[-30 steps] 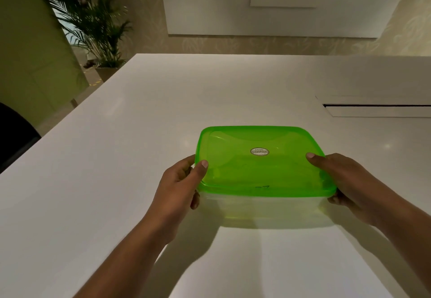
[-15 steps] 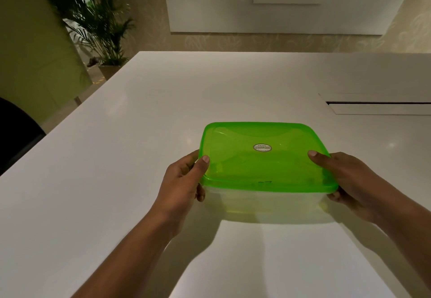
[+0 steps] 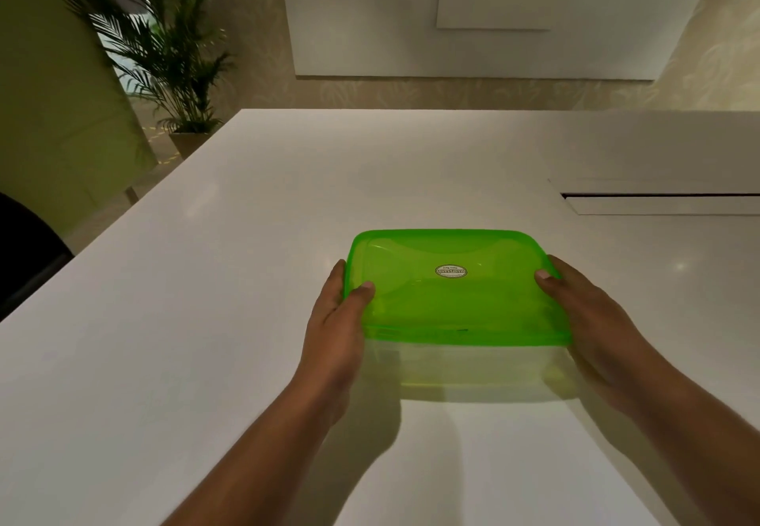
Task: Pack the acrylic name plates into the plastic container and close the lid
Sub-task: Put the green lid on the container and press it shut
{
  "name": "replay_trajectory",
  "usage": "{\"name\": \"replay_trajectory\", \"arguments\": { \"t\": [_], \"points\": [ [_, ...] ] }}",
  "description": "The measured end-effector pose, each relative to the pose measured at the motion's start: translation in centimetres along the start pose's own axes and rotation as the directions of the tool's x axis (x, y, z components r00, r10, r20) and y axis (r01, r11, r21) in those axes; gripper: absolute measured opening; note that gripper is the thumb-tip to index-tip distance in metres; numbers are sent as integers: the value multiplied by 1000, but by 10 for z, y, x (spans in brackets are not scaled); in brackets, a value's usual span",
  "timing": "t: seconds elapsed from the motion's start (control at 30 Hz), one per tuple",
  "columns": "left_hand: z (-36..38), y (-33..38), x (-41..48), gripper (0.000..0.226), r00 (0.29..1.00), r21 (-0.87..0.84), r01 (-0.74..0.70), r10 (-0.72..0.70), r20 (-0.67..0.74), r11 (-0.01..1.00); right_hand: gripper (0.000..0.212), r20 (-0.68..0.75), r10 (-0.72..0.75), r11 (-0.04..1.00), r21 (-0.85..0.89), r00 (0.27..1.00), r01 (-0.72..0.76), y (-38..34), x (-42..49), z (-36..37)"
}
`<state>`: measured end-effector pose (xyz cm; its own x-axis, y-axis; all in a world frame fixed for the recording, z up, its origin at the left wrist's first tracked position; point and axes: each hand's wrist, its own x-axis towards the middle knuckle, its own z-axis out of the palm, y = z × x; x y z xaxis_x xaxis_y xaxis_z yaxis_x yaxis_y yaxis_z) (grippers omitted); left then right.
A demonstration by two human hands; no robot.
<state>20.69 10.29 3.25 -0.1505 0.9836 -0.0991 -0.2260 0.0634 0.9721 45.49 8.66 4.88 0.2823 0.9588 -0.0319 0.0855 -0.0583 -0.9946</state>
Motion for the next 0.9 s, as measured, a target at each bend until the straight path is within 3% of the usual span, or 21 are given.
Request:
{"name": "replay_trajectory", "arguments": {
  "t": [0.13,0.23,0.53,0.73,0.9],
  "points": [
    [-2,-3,3,52,999,-5,5,-5,37,1000,46,-22,13,998,-66,1000,-14,4,3,0],
    [-4,-6,4,51,998,-12,27,-26,62,1000,50,-10,26,995,-98,1000,-27,4,4,-2],
    [-6,-7,7,48,993,-69,51,-44,109,996,28,10,67,998,4,998,-67,-6,-5,3],
    [-5,-3,5,59,994,-108,54,-44,96,993,21,13,75,996,38,997,-76,-7,-5,3],
    [-14,19,25,36,994,121,54,-65,90,991,16,-7,167,985,-38,986,-167,-14,14,-7]
  ]
}}
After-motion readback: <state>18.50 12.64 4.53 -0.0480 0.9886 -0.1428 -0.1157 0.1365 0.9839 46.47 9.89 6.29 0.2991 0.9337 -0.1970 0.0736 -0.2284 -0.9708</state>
